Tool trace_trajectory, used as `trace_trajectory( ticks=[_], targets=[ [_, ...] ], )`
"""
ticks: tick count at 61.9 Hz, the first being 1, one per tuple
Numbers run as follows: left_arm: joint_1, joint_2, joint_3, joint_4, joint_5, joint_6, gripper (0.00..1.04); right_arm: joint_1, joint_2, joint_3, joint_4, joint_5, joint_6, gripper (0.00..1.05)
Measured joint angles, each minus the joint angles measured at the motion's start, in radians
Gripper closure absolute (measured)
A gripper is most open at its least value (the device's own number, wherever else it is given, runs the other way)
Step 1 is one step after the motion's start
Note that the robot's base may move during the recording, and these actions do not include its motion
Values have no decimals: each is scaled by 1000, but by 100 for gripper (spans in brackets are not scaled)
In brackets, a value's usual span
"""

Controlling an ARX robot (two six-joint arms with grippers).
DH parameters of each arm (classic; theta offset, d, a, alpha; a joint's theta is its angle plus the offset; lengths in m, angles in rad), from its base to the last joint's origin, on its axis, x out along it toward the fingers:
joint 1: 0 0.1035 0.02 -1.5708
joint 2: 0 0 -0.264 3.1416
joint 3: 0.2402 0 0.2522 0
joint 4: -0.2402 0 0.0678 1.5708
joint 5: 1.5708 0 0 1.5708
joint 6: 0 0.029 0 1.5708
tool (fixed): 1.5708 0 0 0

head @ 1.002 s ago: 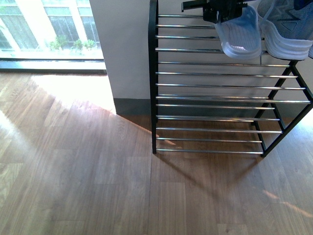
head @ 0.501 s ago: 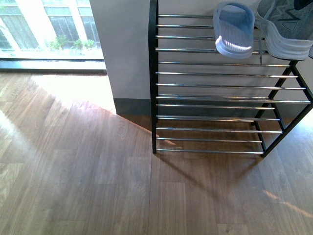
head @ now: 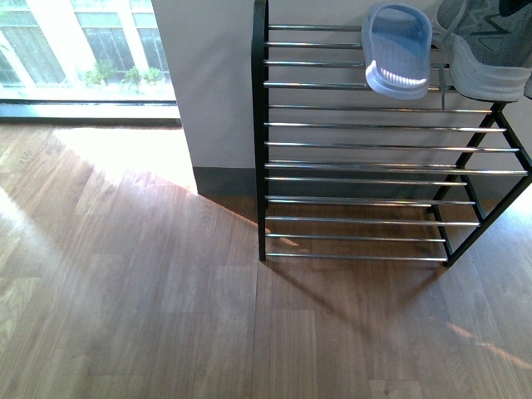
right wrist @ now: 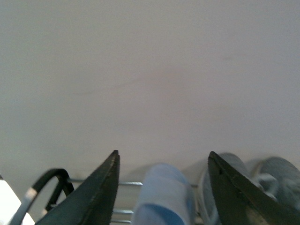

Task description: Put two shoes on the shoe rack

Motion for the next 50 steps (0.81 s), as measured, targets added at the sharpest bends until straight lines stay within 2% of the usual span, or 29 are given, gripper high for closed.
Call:
trace_trajectory(
  ticks=[11, 27, 47, 50],
  targets=[
    [0, 0, 0, 0, 0, 0, 103, -32, -145, -239, 81, -45, -3, 103],
    [0, 0, 0, 0, 0, 0, 103, -83, -331, -491, 131, -91, -6, 103],
    [0, 0, 0, 0, 0, 0, 103, -124, -540, -677, 110, -131, -6, 103],
    [0, 0, 0, 0, 0, 0, 103, -145, -566, -695, 101, -168, -6, 103]
  ],
)
